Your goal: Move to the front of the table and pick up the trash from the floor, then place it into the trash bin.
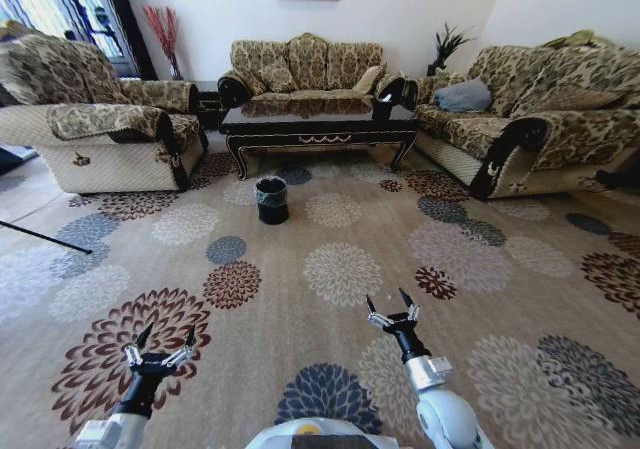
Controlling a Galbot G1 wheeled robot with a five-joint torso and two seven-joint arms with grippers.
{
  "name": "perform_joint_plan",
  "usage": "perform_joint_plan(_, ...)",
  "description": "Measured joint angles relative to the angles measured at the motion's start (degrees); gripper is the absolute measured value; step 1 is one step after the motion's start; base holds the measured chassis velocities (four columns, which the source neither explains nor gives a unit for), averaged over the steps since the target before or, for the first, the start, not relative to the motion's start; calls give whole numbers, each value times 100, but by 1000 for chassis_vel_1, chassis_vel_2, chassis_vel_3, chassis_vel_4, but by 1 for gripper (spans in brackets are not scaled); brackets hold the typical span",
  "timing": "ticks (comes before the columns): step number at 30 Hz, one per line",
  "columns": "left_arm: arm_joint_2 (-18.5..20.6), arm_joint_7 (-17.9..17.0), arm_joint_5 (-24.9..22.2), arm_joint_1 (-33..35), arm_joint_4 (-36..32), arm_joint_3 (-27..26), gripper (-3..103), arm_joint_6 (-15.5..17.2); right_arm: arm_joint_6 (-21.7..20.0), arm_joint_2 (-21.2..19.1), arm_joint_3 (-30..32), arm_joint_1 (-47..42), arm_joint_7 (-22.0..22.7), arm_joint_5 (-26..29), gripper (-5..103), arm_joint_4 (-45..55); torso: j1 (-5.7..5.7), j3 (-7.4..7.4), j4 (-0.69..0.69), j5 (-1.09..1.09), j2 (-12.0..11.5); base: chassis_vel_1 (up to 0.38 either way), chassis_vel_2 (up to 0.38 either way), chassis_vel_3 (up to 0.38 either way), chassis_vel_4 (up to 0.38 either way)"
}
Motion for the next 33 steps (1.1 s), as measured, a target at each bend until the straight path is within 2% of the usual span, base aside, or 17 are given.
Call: perform_joint_plan(33,0,0,0,0,0,0,100,0,0,0,0,0,0,0,100,0,250,528,0,0,780,0,0,0,0)
